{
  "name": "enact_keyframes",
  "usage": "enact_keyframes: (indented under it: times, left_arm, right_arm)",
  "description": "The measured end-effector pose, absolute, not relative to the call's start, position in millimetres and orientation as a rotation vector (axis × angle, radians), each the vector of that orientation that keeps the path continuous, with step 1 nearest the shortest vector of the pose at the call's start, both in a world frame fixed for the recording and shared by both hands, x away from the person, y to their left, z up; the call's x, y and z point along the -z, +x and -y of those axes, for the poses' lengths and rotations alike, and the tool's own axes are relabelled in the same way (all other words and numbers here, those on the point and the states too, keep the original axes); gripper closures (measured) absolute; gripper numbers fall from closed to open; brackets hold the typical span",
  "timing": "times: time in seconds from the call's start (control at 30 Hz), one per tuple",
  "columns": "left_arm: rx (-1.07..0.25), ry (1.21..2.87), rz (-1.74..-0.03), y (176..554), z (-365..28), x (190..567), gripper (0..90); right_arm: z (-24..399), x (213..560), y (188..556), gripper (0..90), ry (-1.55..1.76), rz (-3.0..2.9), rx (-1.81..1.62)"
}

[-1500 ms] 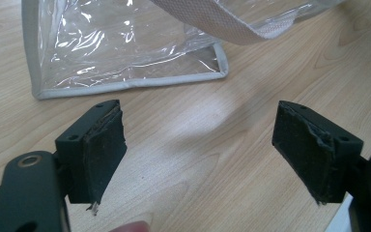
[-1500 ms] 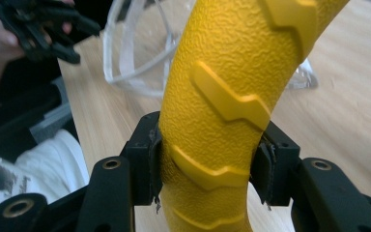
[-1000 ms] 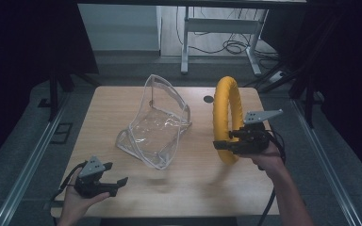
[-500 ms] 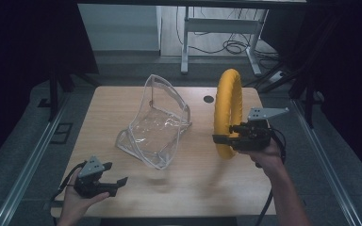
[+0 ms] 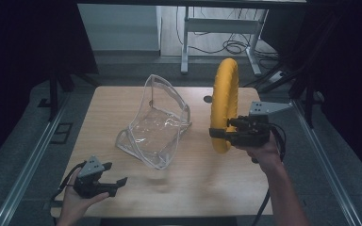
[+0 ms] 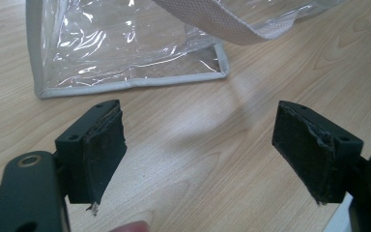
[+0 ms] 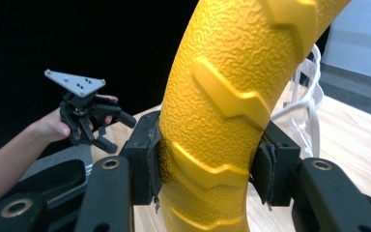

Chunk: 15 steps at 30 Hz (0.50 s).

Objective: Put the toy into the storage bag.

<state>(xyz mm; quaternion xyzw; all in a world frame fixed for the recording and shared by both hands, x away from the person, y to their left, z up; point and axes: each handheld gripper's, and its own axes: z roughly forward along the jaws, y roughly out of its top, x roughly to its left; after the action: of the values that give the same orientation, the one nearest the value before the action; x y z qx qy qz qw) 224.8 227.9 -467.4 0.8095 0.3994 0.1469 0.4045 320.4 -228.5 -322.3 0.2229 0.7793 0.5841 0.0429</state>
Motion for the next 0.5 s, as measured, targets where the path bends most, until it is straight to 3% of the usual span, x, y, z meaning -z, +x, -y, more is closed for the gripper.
enact_keyframes:
  times: [0.5]
  left_arm:
    - [-0.356, 2.041, -1.001, 223.3, -227.4, 467.1, 19.0]
  right_arm:
    - [207.8, 296.2, 320.8, 50.7, 0.586, -2.354, -1.841]
